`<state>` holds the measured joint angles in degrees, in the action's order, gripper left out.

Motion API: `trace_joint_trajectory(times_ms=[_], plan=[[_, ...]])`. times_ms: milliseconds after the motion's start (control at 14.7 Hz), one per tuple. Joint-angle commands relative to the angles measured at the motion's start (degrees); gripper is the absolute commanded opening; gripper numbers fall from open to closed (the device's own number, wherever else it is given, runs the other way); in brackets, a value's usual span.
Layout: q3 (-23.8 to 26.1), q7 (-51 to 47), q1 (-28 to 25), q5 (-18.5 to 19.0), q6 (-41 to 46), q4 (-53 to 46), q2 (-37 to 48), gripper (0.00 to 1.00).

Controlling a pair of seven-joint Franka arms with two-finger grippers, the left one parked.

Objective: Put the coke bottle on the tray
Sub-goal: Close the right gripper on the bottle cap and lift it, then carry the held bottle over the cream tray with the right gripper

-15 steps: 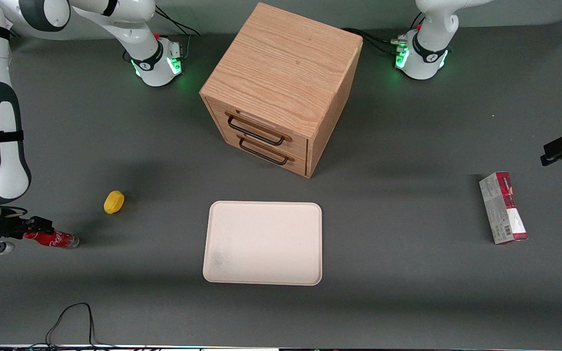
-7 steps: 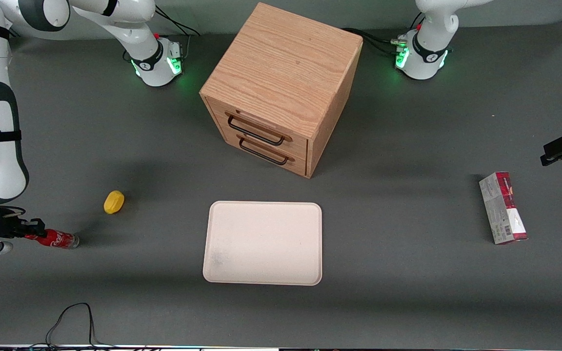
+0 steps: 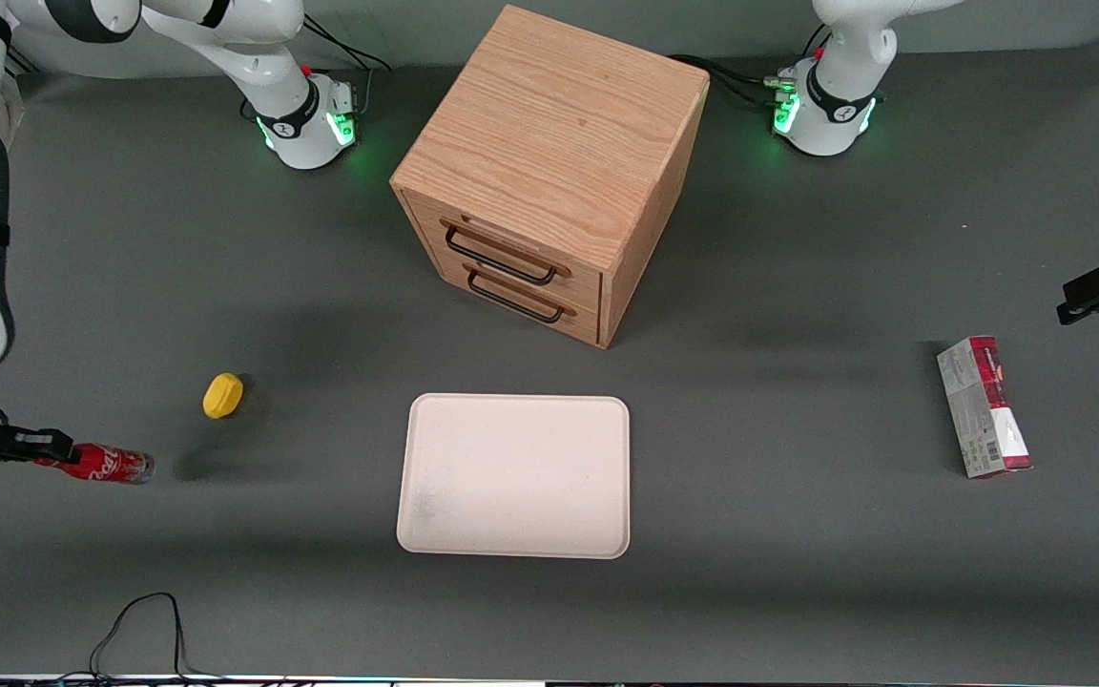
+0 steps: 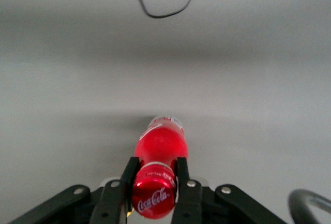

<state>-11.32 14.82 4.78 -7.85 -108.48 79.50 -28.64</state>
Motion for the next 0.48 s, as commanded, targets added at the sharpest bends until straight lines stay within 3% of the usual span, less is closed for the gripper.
trace_joint_trajectory(times_ms=[0,272,408], plan=[[3.74,-11.27,-2.23,5.81,10.01,-6.36,2.79,0.0],[14.28,-28.75,-3.63,13.55,17.15,-11.47,4.03,0.0],[19.21,-37.72,-4.69,13.74,17.33,-12.17,4.64,0.0]])
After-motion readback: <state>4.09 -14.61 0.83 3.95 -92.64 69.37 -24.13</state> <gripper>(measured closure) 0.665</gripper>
